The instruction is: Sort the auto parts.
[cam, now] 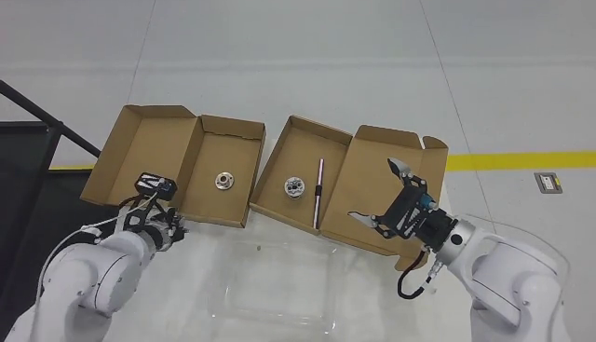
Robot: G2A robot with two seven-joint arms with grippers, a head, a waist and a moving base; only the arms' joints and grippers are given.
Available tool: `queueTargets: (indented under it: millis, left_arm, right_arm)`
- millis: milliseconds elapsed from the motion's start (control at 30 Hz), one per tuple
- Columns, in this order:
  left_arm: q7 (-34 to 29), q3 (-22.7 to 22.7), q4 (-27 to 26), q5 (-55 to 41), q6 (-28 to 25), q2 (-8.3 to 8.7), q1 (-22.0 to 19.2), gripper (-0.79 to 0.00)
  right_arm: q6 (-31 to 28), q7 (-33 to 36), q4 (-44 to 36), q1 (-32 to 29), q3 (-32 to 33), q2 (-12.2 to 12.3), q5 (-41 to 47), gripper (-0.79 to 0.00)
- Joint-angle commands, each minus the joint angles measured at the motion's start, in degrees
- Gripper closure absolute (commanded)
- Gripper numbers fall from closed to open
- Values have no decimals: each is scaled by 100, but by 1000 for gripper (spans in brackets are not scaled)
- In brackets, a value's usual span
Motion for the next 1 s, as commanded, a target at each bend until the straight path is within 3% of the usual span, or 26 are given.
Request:
queueTargets:
  millis: [0, 133, 300, 500, 733, 967]
  left_arm:
    - [125, 176, 460, 229, 271, -40, -278, 0]
    - [353, 688, 1308, 290, 718, -185, -954, 0]
    - [692, 1424, 2428, 214, 830, -422, -1820, 0]
    - [1123, 2062, 3595, 77, 834, -721, -2566, 0]
    - [1499, 2505, 4565, -56, 468, -1011, -3069, 0]
    - [1653, 2644, 5240, -362, 224, -1242, -3352, 0]
  right_arm:
    - [0, 0, 0, 0, 0, 0, 0, -785]
    - [0, 0, 0, 0, 0, 0, 0, -785]
    - [0, 0, 0, 0, 0, 0, 0, -785]
    - [0, 0, 0, 0, 0, 0, 0, -785]
    - [0, 0, 0, 0, 0, 0, 0, -785]
    - [0, 0, 0, 0, 0, 0, 0, -785]
